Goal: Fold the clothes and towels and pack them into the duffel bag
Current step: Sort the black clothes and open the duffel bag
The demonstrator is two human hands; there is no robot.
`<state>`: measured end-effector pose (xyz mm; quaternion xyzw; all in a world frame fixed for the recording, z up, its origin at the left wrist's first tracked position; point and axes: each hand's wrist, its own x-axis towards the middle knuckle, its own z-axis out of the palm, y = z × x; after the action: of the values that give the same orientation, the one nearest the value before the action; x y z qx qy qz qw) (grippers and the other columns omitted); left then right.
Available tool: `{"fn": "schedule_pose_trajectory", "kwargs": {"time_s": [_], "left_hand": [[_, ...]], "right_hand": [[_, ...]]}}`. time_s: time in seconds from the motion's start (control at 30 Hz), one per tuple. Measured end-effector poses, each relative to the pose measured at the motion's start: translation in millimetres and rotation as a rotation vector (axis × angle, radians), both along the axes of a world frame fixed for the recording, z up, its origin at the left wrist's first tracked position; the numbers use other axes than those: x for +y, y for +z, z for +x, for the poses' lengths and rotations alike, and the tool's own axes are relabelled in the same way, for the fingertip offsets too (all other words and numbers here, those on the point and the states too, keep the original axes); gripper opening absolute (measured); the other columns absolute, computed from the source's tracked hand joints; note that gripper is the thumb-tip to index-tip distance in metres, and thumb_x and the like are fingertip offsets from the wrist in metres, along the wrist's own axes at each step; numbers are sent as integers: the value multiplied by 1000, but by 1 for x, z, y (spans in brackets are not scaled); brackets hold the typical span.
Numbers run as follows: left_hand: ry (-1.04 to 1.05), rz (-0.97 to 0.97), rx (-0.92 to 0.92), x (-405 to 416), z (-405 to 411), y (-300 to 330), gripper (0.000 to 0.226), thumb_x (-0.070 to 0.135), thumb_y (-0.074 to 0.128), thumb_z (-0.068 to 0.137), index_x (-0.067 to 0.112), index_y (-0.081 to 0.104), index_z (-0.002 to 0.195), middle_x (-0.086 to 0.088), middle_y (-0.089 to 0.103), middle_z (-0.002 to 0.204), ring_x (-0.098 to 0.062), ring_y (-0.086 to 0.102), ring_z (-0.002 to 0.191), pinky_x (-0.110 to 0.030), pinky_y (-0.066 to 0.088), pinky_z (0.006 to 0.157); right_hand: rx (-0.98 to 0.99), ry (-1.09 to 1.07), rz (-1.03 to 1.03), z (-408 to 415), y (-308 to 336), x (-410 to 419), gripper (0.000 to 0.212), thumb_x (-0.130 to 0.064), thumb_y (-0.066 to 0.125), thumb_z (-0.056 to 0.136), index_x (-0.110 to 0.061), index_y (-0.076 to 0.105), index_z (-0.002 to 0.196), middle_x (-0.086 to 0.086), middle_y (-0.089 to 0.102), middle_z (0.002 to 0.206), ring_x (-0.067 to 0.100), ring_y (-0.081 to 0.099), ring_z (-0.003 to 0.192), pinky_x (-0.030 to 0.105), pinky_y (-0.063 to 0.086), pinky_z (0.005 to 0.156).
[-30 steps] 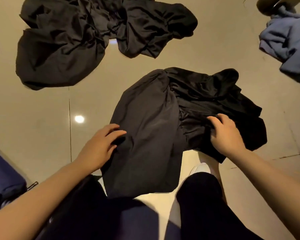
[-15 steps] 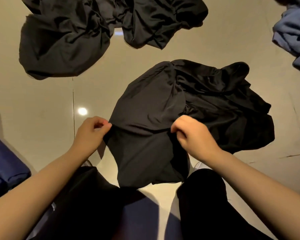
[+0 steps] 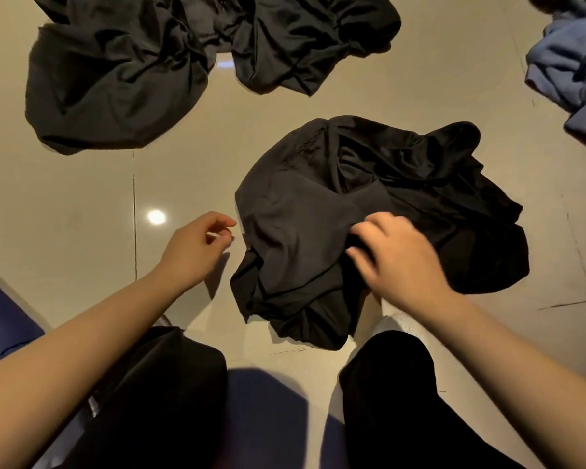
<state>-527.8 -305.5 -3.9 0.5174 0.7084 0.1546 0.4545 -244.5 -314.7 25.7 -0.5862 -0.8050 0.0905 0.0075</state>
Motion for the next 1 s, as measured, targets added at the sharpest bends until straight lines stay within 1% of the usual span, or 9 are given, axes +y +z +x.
{"fn": "schedule_pose_trajectory", "kwargs": {"time_s": [0.13,0.2,0.37,0.47,0.57,0.73,0.8,0.87,1.0], "left_hand": [[-161,39,-10,-2,0,-7,47,23,65,90,26,49,133,7,52,118,-13,52,104,-26,42,87],[-324,50,-44,-3,9,-9,61,21,68,88,29,41,142,5,44,131,-9,44,112,-25,38,95],[-579,72,-10,-22,35,-26,50,12,67,87,17,52,135,-4,43,137,-18,46,124,-17,31,102],[-332,31,-67,-28,38,-16,25,14,63,91,11,63,116,-6,62,115,-22,59,103,-28,45,86],[51,-47,-336,-21,18,10,19,8,60,91,22,67,102,3,70,104,-8,64,95,-21,49,82],[144,36,-432,-9,-37,44,29,-10,52,89,18,61,90,14,68,73,-1,64,73,-16,53,68],[125,44,-448,-3,-57,55,22,-3,58,87,19,61,89,11,68,72,-3,64,72,-19,53,72],[-71,19,-449,3,-79,75,13,27,76,74,26,67,84,9,68,75,-5,64,73,-19,52,73],[-394,-96,-446,7,-106,134,35,52,83,60,27,73,83,-4,68,73,-11,65,69,-18,53,68]], "right_hand": [[-140,203,-168,-27,-19,-20,53,-43,83,59,-17,68,103,13,57,126,36,59,100,41,49,70],[-168,226,-179,-27,-27,-24,38,-27,87,55,-16,70,87,13,60,119,35,60,95,39,48,65],[243,93,-161,-17,-8,-21,11,-23,65,77,-18,70,85,1,55,94,26,53,84,33,44,68],[432,14,-272,-15,20,-20,13,-25,58,84,-20,68,92,-8,56,97,12,54,90,22,43,76],[549,72,-449,-20,48,-22,8,-29,56,86,-30,62,90,-14,63,92,2,59,87,14,43,74],[514,152,-571,-29,64,-20,6,-33,54,87,-35,58,91,-13,65,84,8,61,81,24,44,70],[446,202,-591,-27,65,-17,10,-26,60,90,-36,58,92,-16,65,87,6,61,81,24,45,71],[395,238,-611,-25,68,-16,20,-22,63,90,-39,56,96,-18,65,89,5,62,81,24,45,71],[559,172,-745,-22,83,-14,11,-48,54,88,-45,63,94,-14,69,91,24,66,73,41,54,68]]}}
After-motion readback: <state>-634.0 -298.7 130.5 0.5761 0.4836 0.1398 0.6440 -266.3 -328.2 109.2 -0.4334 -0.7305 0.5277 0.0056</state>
